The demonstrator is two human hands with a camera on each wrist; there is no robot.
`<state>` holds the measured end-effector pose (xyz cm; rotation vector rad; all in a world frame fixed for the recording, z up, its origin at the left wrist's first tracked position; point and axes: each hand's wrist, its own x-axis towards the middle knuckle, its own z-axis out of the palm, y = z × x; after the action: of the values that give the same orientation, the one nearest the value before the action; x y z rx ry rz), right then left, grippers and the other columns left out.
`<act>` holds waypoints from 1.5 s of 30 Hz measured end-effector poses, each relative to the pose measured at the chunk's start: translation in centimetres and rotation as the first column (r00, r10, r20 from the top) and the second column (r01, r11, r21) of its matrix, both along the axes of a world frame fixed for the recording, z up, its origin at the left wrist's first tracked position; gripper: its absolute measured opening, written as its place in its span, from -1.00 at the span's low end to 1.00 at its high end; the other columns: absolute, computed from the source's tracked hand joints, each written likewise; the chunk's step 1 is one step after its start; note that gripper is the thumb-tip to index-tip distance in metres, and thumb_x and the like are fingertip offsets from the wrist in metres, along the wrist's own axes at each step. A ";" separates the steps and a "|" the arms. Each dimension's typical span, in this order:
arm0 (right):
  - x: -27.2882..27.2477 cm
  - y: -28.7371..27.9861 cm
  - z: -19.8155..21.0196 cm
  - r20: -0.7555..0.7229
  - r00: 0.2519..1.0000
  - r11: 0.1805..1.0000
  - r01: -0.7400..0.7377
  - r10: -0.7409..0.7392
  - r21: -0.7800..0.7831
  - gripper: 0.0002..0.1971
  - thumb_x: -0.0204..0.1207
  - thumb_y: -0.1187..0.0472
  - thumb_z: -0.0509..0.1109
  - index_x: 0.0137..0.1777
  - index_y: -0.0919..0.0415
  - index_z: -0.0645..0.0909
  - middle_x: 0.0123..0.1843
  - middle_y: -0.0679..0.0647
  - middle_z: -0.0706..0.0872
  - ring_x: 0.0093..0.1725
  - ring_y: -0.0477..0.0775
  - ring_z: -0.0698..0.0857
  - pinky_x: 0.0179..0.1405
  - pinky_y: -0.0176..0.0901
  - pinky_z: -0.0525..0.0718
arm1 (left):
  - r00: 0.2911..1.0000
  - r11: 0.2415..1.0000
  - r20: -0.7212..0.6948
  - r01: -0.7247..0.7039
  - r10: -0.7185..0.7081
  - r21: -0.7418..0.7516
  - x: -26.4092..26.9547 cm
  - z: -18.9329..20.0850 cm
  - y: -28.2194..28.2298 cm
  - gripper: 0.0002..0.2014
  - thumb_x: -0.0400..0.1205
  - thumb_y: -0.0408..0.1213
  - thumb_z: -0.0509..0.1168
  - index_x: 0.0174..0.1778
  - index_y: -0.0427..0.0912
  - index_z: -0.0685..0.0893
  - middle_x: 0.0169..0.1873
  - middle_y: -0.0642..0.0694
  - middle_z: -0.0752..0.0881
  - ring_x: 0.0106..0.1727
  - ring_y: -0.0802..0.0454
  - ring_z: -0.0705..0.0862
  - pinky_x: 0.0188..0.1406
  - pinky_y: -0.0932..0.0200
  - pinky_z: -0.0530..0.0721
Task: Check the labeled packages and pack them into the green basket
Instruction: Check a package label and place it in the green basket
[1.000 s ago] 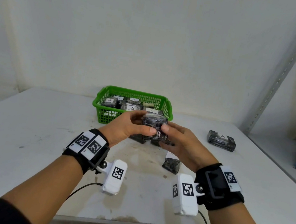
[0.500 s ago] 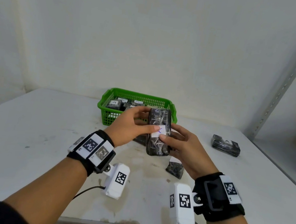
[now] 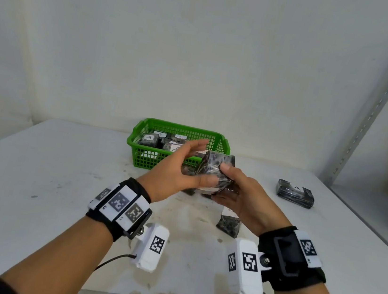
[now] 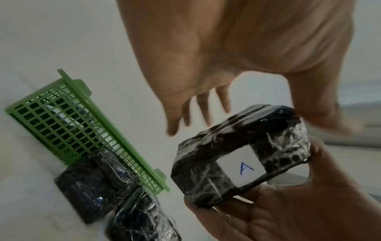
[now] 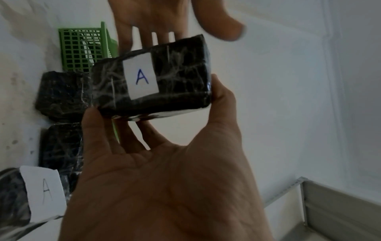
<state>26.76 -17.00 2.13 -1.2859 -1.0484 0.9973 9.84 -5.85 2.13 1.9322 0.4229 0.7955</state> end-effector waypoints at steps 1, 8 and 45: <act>0.0 0.0 0.0 0.017 1.000 1.000 0.000 0.000 0.012 -0.44 0.42 -0.21 0.50 0.27 0.17 0.79 0.17 0.17 0.89 0.29 0.25 0.81 0.53 0.19 0.64 | 0.997 0.996 -0.066 0.020 -0.026 -0.089 0.1 0.1 0.0 -0.08 0.26 0.42 0.46 0.51 0.08 0.46 0.43 0.07 0.60 0.45 0.10 0.58 0.44 -0.06 0.57; 0.0 -0.2 0.2 0.069 0.995 0.998 -0.065 0.066 -0.019 -0.44 0.48 -0.28 0.49 0.34 0.07 0.78 0.26 0.06 0.87 0.33 0.06 0.80 0.52 0.04 0.62 | 0.994 0.934 -0.050 0.072 -0.096 -0.350 0.7 -0.2 -0.4 -0.36 0.26 0.12 0.52 0.20 -0.18 0.75 0.12 -0.23 0.79 0.18 -0.11 0.71 0.43 -0.15 0.56; 0.2 1.0 1.5 0.241 0.964 0.993 -0.115 0.111 0.004 -0.33 0.34 -0.06 0.69 0.48 -0.09 0.63 0.36 -0.01 0.81 0.34 0.08 0.80 0.41 0.13 0.69 | 0.981 0.871 -0.191 -0.059 -0.041 -0.488 0.8 1.7 -0.2 -0.38 0.37 0.38 0.41 0.21 0.04 0.73 0.05 -0.08 0.84 0.19 -0.08 0.76 0.40 -0.15 0.59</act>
<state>26.98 -16.01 3.62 -1.3687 -1.3266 0.9304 10.64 -6.04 3.85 1.5268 0.6848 0.4418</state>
